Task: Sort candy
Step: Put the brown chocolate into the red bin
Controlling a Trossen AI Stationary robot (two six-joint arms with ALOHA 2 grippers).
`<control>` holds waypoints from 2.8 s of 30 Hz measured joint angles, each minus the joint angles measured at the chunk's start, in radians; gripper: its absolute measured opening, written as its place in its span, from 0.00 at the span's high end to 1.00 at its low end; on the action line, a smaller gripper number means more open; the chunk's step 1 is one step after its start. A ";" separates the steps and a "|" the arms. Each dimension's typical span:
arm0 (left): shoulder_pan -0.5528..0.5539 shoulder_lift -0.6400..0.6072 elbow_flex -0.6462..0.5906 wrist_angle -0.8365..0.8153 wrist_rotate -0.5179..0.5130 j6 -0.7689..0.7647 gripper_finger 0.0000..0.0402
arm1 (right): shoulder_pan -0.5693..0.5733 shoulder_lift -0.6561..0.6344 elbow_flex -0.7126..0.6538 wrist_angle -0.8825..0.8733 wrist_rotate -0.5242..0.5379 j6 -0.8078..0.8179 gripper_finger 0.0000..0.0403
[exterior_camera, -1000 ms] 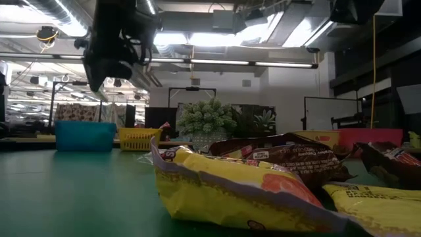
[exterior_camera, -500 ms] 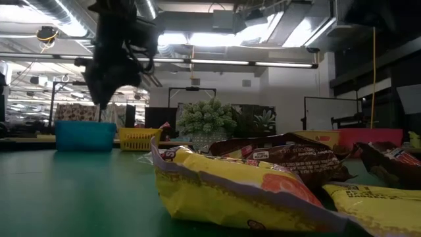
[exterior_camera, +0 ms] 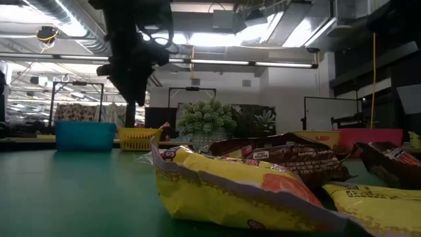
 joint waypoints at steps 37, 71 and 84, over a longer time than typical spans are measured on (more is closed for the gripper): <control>-0.297 0.000 0.000 0.187 -0.044 -0.186 0.68 | -0.003 0.234 0.000 0.129 0.223 -0.187 0.35; -0.297 0.000 0.000 0.188 -0.061 -0.186 0.68 | -0.042 0.173 -0.004 -0.028 0.027 -0.205 0.74; -0.297 0.000 0.000 0.188 -0.061 -0.186 0.68 | -0.131 -0.176 -0.053 -0.332 0.170 -0.068 0.74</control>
